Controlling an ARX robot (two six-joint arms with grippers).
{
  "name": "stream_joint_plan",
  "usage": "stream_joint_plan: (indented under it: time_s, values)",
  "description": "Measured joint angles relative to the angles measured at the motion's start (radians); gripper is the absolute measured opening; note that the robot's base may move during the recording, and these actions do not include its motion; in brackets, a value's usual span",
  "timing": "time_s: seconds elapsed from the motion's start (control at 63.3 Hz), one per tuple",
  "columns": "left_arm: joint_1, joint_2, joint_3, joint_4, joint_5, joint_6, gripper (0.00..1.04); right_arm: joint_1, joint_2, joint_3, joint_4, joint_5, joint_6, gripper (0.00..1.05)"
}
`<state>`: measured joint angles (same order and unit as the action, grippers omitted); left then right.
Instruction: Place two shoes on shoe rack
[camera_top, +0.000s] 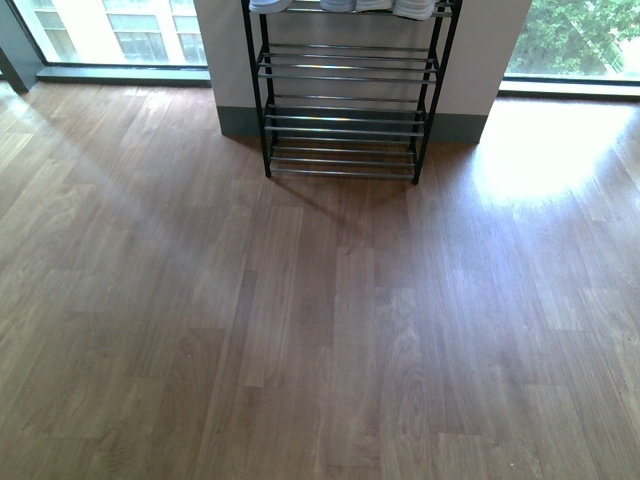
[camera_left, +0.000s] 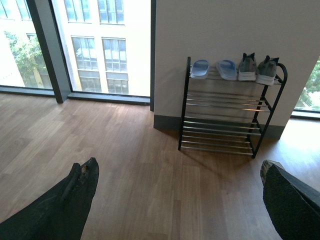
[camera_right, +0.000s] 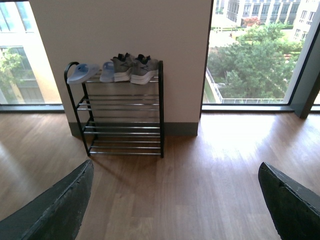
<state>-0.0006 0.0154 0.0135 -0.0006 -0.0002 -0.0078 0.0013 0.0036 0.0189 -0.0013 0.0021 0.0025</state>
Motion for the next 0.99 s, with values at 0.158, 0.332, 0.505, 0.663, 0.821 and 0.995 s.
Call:
stream_joint_plan:
  time_s: [0.158,0.332,0.505,0.663,0.821,0.995]
  values:
    - [0.0,0.0,0.0,0.0,0.0,0.0,0.95,0.0,0.0,0.0,0.0,0.0,0.0,0.96]
    - [0.0,0.0,0.0,0.0,-0.002,0.0,0.95,0.0,0.0,0.0,0.0,-0.003,0.0,0.96]
    - [0.0,0.0,0.0,0.0,-0.002,0.0,0.95,0.0,-0.001,0.0,0.0,-0.003,0.0,0.96]
    - [0.0,0.0,0.0,0.0,-0.001,0.0,0.95,0.0,-0.001,0.0,0.0,-0.003,0.0,0.96]
    - [0.0,0.0,0.0,0.0,-0.001,0.0,0.95,0.0,-0.001,0.0,0.0,-0.003,0.0,0.96]
    - [0.0,0.0,0.0,0.0,-0.001,0.0,0.95,0.0,-0.001,0.0,0.0,-0.003,0.0,0.96]
